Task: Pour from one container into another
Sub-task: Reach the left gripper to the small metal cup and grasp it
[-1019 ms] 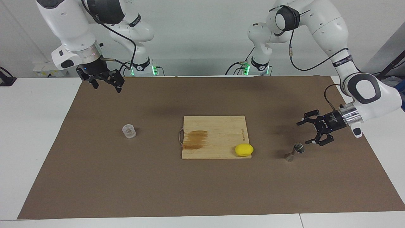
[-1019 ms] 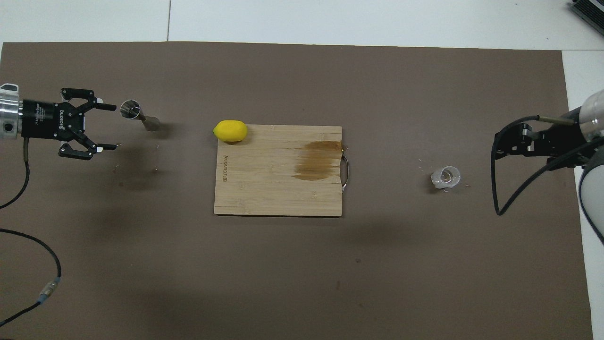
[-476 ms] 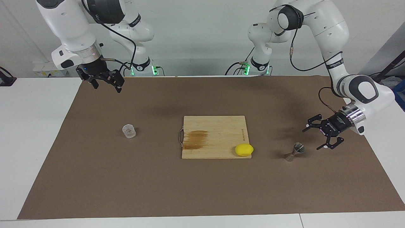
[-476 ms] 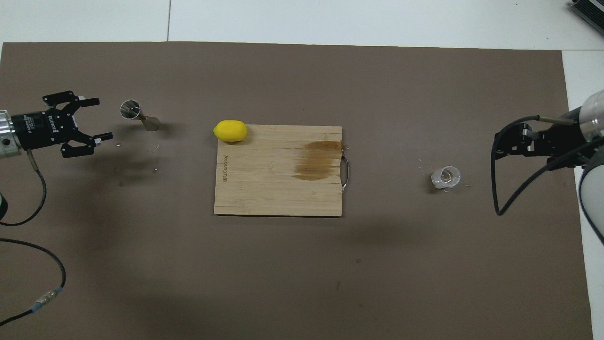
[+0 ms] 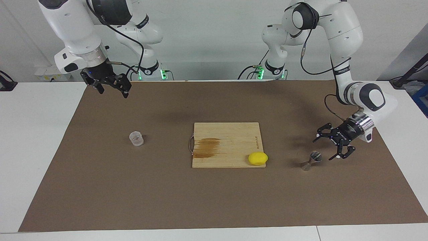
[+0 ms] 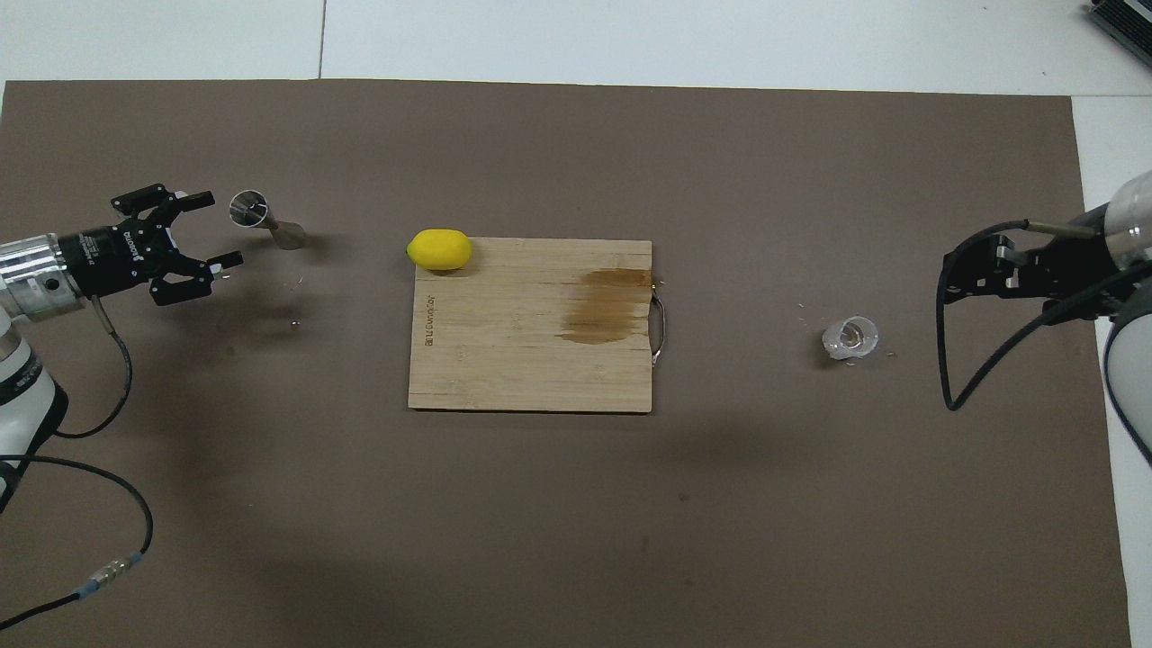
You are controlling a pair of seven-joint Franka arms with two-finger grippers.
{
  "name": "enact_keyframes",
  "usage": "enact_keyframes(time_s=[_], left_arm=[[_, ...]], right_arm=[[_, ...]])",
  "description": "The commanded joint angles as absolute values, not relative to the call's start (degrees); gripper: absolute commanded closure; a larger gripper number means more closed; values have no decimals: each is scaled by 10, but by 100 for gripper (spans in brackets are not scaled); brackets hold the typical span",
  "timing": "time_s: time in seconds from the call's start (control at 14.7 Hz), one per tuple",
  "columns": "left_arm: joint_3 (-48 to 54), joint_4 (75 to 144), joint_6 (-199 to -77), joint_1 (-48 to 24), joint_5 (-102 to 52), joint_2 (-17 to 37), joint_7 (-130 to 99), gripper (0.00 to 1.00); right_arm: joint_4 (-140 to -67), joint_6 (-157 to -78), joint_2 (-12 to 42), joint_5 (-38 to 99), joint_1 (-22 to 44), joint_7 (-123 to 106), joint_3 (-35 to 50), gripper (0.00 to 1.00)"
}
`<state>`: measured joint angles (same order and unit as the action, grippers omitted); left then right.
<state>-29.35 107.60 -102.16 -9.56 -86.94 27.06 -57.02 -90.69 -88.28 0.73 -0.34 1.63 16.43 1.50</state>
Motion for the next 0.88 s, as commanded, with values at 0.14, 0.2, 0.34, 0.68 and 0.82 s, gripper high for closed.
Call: enact_keyframes(time_s=[0.14, 0.2, 0.34, 0.68, 0.82], left_arm=[[-290, 1083, -1017, -103, -893, 269, -534, 0], [-290, 1083, -1017, -105, -897, 270, -529, 0], [-288, 1081, -1020, -108, -907, 272, -523, 0], [-286, 1078, -1032, -113, -913, 275, -519, 0], [-284, 1078, -1040, -115, -916, 276, -518, 0]], right_arm=[[-918, -885, -4, -2, 9, 160, 19, 1], [-918, -885, -4, -2, 9, 160, 19, 1], [-918, -885, -4, -2, 9, 160, 19, 1], [-918, -885, -4, -2, 9, 159, 19, 1], [-918, -883, -3, -2, 9, 159, 19, 1]])
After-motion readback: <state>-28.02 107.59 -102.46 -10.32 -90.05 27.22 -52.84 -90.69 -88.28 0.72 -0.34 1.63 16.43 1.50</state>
